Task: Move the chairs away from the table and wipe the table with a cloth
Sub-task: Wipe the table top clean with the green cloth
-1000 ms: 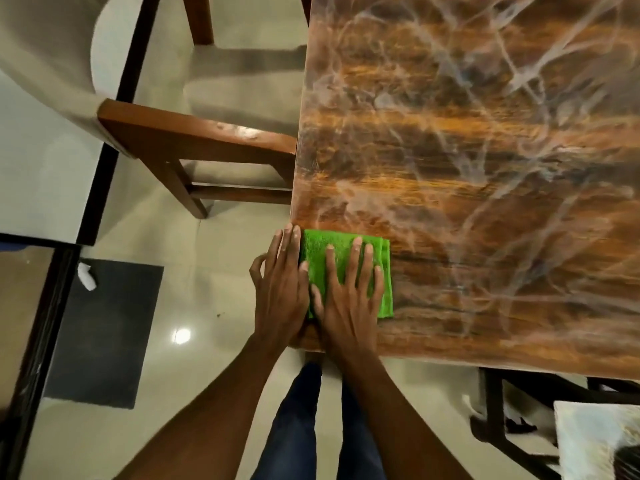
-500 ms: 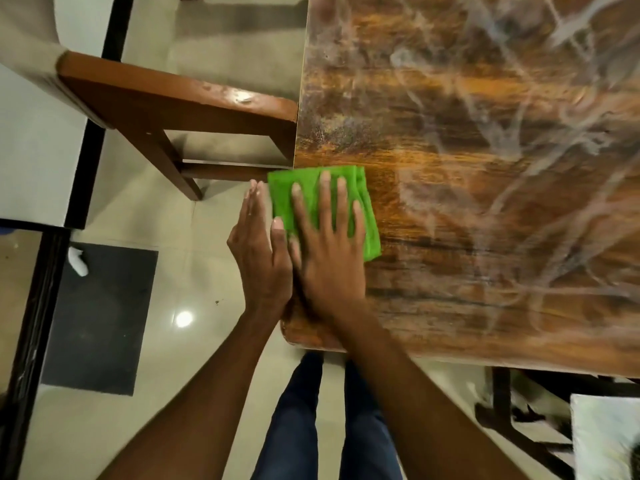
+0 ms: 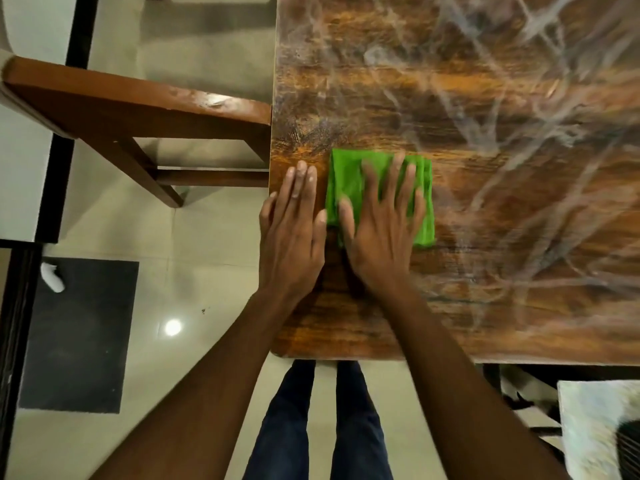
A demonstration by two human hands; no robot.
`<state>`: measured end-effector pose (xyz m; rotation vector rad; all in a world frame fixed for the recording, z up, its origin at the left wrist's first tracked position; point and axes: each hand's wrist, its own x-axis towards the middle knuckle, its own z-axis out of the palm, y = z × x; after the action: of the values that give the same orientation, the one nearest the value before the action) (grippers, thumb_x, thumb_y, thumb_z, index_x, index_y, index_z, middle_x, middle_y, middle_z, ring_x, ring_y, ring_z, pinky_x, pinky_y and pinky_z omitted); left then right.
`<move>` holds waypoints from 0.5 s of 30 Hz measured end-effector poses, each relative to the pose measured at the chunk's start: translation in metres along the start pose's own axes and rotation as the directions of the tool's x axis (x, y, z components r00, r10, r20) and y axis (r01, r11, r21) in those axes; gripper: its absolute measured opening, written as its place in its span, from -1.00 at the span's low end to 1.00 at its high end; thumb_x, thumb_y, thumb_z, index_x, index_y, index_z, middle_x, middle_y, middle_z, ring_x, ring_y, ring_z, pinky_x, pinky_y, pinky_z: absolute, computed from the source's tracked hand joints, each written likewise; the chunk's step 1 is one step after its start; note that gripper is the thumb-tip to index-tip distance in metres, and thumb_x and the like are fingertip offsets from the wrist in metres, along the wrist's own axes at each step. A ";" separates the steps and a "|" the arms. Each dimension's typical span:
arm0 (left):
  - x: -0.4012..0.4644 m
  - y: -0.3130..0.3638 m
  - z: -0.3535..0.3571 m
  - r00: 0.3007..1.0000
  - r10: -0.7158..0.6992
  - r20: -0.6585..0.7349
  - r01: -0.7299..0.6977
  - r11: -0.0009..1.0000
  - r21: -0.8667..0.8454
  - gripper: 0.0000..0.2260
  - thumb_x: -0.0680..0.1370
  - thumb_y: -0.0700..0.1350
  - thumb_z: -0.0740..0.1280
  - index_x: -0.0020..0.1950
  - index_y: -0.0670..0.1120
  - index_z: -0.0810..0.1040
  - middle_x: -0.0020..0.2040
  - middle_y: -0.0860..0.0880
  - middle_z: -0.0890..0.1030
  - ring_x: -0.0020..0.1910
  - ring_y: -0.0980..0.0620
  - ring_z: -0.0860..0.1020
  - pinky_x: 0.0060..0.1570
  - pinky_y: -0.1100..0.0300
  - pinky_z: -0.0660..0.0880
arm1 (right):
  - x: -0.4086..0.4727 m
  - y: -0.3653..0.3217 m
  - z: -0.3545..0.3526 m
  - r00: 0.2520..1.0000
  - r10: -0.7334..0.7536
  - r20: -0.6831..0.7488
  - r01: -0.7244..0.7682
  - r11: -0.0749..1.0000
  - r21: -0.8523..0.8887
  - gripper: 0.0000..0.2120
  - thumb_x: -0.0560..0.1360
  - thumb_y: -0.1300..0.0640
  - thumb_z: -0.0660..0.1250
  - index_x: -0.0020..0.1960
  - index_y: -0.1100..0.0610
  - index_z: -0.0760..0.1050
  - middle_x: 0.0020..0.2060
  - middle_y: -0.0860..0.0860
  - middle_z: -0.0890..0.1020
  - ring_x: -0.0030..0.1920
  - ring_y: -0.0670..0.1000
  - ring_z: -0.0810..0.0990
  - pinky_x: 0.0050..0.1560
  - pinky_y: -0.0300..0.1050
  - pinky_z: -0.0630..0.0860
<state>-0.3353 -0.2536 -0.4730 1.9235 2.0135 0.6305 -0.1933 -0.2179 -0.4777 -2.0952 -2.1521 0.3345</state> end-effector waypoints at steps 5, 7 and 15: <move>0.020 0.004 0.015 0.997 0.026 0.075 -0.041 0.977 0.208 -0.47 0.77 -0.04 0.00 0.74 -0.13 0.00 0.75 -0.09 0.02 0.73 -0.01 -0.03 0.67 -0.05 0.06 | 0.082 0.010 -0.005 0.999 -0.042 -0.029 0.039 0.996 -0.074 -0.35 0.73 -0.29 -0.11 0.74 -0.06 -0.04 0.73 0.16 -0.04 0.72 0.22 -0.08 0.63 0.33 -0.02; 0.019 0.004 0.016 0.996 0.028 0.085 -0.049 0.965 0.257 -0.46 0.77 -0.04 -0.03 0.74 -0.14 -0.02 0.75 -0.11 0.00 0.73 -0.03 -0.04 0.67 -0.05 0.05 | 0.065 0.014 -0.006 0.997 -0.053 -0.052 0.048 0.995 -0.089 -0.38 0.74 -0.27 -0.12 0.74 -0.07 -0.04 0.73 0.14 -0.03 0.73 0.19 -0.08 0.64 0.31 -0.02; 0.020 0.006 0.016 0.993 0.011 0.120 -0.045 0.958 0.283 -0.47 0.78 -0.02 -0.08 0.74 -0.13 -0.07 0.75 -0.10 -0.05 0.73 -0.03 -0.10 0.68 -0.05 0.03 | -0.131 0.019 -0.017 0.990 0.067 0.124 -0.056 0.994 -0.096 -0.32 0.73 -0.20 0.07 0.74 -0.05 -0.11 0.73 0.13 -0.16 0.72 0.18 -0.17 0.65 0.35 0.03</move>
<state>-0.3234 -0.2314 -0.4814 2.0963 2.0992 0.2340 -0.1667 -0.3464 -0.4569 -2.2525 -2.2161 0.3914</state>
